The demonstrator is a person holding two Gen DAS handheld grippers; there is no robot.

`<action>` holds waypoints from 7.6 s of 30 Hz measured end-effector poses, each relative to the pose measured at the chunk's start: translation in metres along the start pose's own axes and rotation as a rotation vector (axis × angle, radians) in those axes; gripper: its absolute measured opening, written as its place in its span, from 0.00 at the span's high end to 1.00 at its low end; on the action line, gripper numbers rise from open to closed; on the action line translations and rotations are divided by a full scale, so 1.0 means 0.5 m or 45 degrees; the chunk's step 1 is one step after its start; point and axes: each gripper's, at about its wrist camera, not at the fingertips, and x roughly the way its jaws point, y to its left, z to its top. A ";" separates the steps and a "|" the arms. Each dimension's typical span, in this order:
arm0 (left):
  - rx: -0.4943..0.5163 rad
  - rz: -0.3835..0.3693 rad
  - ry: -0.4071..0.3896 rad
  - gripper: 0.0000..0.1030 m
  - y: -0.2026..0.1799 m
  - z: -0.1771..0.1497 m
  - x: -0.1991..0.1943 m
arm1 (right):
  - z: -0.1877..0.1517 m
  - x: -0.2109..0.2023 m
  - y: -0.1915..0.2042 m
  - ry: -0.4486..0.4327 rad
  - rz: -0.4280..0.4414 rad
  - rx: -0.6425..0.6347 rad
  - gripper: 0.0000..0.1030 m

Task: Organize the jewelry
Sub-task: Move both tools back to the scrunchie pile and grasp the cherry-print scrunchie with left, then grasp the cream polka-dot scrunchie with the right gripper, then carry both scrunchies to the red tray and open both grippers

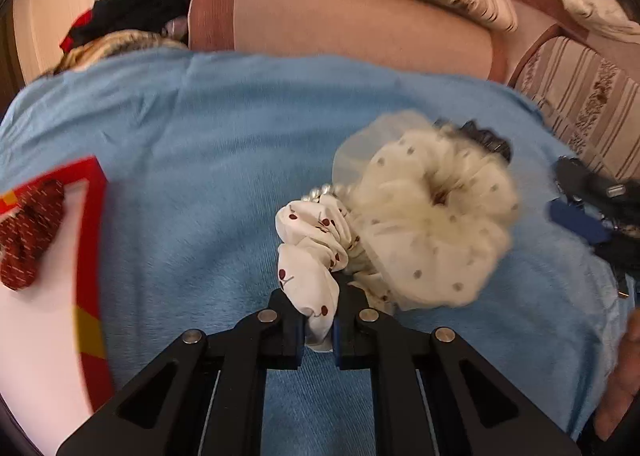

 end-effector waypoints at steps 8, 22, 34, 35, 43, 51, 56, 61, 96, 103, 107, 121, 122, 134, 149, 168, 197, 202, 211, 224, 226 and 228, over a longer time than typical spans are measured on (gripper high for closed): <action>-0.011 -0.063 -0.160 0.91 0.004 0.015 -0.130 | -0.013 0.082 0.030 0.081 -0.072 -0.117 0.58; -0.091 -0.086 -0.242 0.91 -0.016 -0.018 -0.279 | -0.017 -0.099 0.070 0.107 0.091 -0.299 0.92; -0.078 -0.096 -0.076 0.91 -0.020 -0.083 -0.106 | -0.038 -0.072 -0.030 0.147 -0.248 -0.287 0.26; -0.066 -0.091 -0.077 0.91 -0.021 -0.082 -0.101 | -0.036 -0.077 -0.027 0.114 -0.261 -0.303 0.19; -0.028 -0.061 -0.079 0.91 -0.005 -0.076 -0.081 | -0.050 0.014 -0.048 0.292 -0.187 -0.215 0.13; -0.029 -0.072 -0.067 0.91 0.004 -0.074 -0.072 | -0.114 0.068 0.058 0.310 -0.374 -0.626 0.13; -0.016 -0.074 -0.066 0.91 -0.001 -0.073 -0.067 | -0.135 0.088 0.062 0.354 -0.377 -0.670 0.37; -0.006 -0.078 -0.093 0.91 -0.004 -0.070 -0.073 | -0.116 0.056 0.049 0.350 -0.274 -0.574 0.75; 0.075 0.333 -0.284 0.91 -0.008 -0.049 -0.117 | -0.087 -0.053 0.116 -0.040 0.086 -0.541 0.77; 0.039 0.286 -0.260 0.91 0.001 -0.047 -0.114 | -0.089 -0.040 0.125 -0.038 -0.028 -0.576 0.77; 0.017 0.268 -0.264 0.91 0.007 -0.047 -0.114 | -0.098 -0.028 0.143 -0.032 -0.205 -0.625 0.77; 0.016 0.261 -0.296 0.91 0.007 -0.046 -0.120 | -0.122 -0.031 0.178 -0.120 -0.459 -0.850 0.77; 0.014 0.263 -0.298 0.91 0.006 -0.046 -0.120 | -0.123 -0.030 0.179 -0.118 -0.466 -0.854 0.77; 0.005 0.259 -0.315 0.91 0.008 -0.045 -0.126 | -0.132 -0.027 0.195 -0.120 -0.492 -0.892 0.77; -0.059 0.254 -0.370 0.91 0.045 -0.049 -0.186 | -0.135 -0.080 0.230 -0.224 -0.403 -0.862 0.77; -0.258 0.295 -0.450 0.91 0.218 -0.046 -0.283 | -0.190 -0.038 0.393 -0.159 -0.147 -0.800 0.77; -0.798 0.491 -0.188 0.91 0.573 -0.105 -0.272 | -0.268 0.262 0.566 0.392 0.189 -0.590 0.75; -0.820 0.489 -0.152 0.91 0.580 -0.105 -0.253 | -0.270 0.289 0.569 0.396 0.151 -0.600 0.73; -0.895 0.408 -0.139 0.78 0.606 -0.118 -0.250 | -0.264 0.304 0.551 0.407 0.116 -0.581 0.52; -0.808 0.521 -0.313 0.48 0.563 -0.090 -0.297 | -0.231 0.235 0.531 0.301 0.129 -0.574 0.41; -0.786 0.531 -0.359 0.48 0.549 -0.083 -0.307 | -0.224 0.215 0.520 0.281 0.135 -0.567 0.41; -0.760 0.543 -0.402 0.48 0.532 -0.076 -0.315 | -0.213 0.197 0.506 0.260 0.139 -0.554 0.41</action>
